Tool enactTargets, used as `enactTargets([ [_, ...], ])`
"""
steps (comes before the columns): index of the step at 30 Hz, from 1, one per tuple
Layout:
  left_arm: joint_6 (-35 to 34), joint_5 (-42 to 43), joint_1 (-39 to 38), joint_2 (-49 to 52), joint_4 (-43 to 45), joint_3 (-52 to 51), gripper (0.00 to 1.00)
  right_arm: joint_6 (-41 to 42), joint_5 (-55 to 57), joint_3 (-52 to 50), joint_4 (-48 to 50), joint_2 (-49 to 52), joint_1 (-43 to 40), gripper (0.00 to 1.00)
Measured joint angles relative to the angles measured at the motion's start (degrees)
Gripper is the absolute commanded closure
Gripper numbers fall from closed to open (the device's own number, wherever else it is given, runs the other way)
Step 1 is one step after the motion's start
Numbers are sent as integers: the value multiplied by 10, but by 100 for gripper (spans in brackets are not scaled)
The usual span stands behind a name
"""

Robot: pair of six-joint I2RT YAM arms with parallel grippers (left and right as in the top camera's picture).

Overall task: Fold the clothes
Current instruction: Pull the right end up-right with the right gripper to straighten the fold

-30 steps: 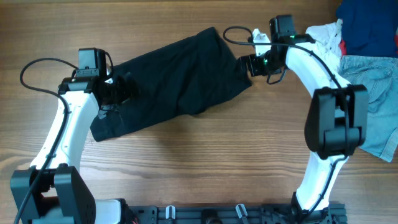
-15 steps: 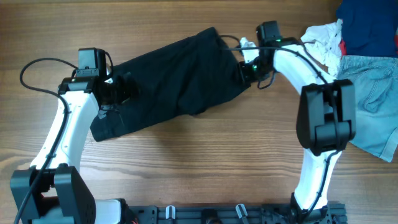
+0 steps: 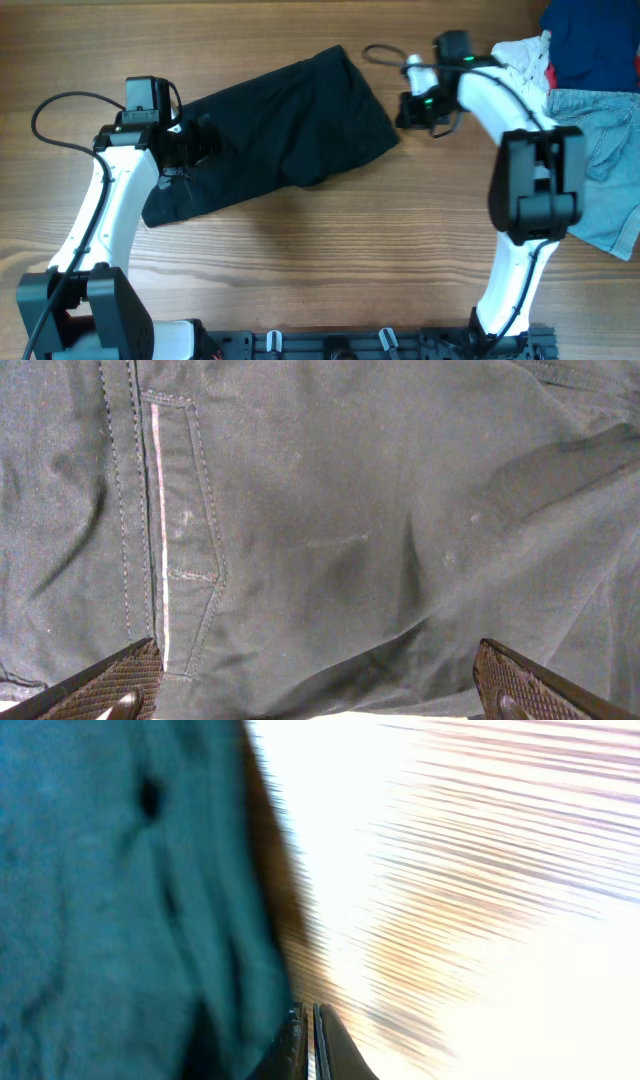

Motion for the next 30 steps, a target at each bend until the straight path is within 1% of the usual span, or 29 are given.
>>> enactTargets([
  [6, 0, 2, 0, 0, 8, 0, 0, -1, -13, 2, -67, -23, -81, 95],
  [7, 0, 2, 0, 0, 7, 0, 0, -6, -21, 2, -70, -23, -85, 87],
  [9, 0, 3, 0, 2, 9, 0, 0, -20, -39, 2, -72, -23, -84, 49],
  [10, 0, 3, 0, 4, 10, 0, 0, -24, -46, 2, -70, -23, -78, 36],
  [11, 0, 3, 0, 6, 10, 0, 0, -27, -50, 2, -65, -23, -73, 32],
  [15, 0, 5, 0, 21, 11, 0, 0, -41, -64, 2, -25, -23, -35, 24],
  [18, 0, 5, 0, 26, 14, 0, 0, -53, -51, 2, 13, -23, 0, 23],
  [22, 0, 5, 0, 26, 20, 0, 0, -43, 37, 2, 50, -23, 61, 23],
  [24, 0, 5, 0, 26, 20, 0, 0, -36, 75, 2, 60, -23, 89, 25],
  [27, 0, 5, 0, 26, 20, 0, 0, -28, 125, 2, 78, -23, 131, 26],
  [30, 0, 5, 0, 26, 20, 0, 0, -17, 168, 2, 85, -20, 146, 25],
])
